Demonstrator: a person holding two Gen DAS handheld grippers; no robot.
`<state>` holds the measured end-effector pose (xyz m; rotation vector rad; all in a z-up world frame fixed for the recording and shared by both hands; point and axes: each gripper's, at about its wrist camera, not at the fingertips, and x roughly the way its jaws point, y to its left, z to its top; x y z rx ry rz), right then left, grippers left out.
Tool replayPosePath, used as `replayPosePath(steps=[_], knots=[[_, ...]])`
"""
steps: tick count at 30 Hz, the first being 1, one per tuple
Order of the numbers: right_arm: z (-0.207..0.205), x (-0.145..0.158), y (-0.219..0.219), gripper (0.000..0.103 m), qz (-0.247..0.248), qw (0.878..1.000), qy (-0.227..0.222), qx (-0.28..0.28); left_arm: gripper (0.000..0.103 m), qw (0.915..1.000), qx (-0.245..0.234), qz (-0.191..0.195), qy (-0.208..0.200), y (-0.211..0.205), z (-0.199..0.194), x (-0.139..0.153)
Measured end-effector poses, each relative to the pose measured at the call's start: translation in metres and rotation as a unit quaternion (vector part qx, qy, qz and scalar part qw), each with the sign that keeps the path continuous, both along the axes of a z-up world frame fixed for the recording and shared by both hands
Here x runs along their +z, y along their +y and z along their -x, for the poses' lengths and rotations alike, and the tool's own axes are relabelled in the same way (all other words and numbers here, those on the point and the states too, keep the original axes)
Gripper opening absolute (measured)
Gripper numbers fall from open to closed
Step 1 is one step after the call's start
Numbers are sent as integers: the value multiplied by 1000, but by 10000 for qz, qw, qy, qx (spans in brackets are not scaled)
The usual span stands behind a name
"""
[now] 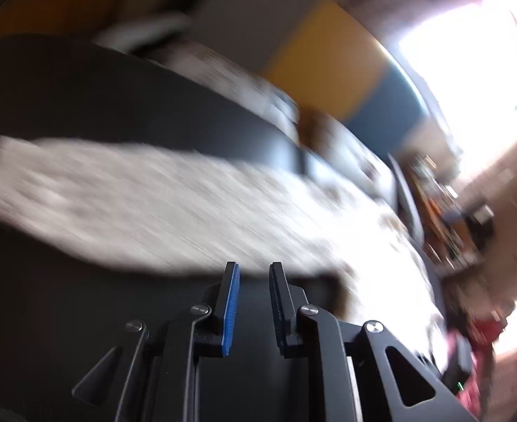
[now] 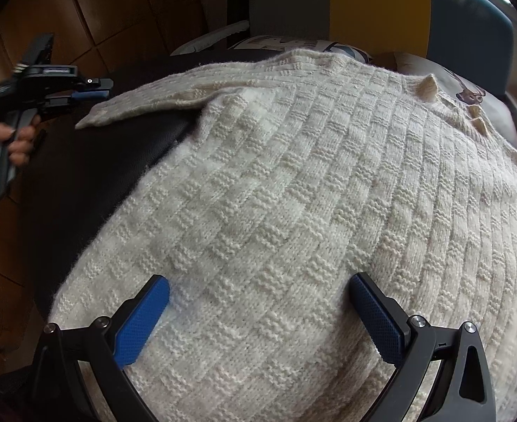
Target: Fold clothes
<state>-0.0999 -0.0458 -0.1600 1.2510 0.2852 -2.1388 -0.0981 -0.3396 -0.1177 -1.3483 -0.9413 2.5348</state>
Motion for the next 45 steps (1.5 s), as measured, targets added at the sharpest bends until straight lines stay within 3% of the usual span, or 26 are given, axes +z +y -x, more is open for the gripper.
replayPosePath(steps=[2, 5, 11, 13, 15, 17, 21, 25, 29, 32, 35, 41, 45], knots=[[1, 0, 0, 103, 5, 10000, 16, 0, 18, 9991, -356, -137, -164, 37, 7, -10], [-3, 0, 3, 103, 25, 10000, 19, 36, 21, 9983, -474, -218, -271, 68, -8, -12], [-10, 3, 17, 103, 260, 9996, 7, 105, 26, 9978, -562, -188, -306, 98, 15, -24], [-10, 3, 19, 103, 323, 9994, 33, 119, 22, 9969, -681, -160, -353, 109, 29, -33], [-10, 4, 19, 103, 334, 9993, 76, 144, 6, 9963, -789, 45, -337, 119, 27, -38], [-10, 4, 19, 103, 322, 9993, 82, 168, 5, 9964, -754, 191, -346, 122, 17, -40], [-12, 5, 19, 103, 316, 9989, 87, 333, 5, 9975, -581, 46, -401, 116, 5, -44], [-21, 5, 23, 103, 326, 9988, 18, 362, 6, 9972, -589, 276, -355, 114, 0, -26], [-41, 7, 33, 103, 235, 9981, -212, 527, 11, 9959, -553, 683, 221, 111, 11, 16], [-42, 10, 44, 103, 368, 9970, -322, 595, 17, 9906, -640, 1146, 396, 114, 43, 36], [-23, 25, 57, 103, 927, 9939, -512, 300, 16, 9828, -718, 1671, 320, 117, 86, 37], [31, 53, 77, 103, 1342, 9902, 78, -380, 17, 9776, -635, 2003, -123, 97, 130, 9], [96, 45, 50, 103, 936, 9939, 234, -538, 16, 9757, -200, 2158, -327, 70, 122, -12]])
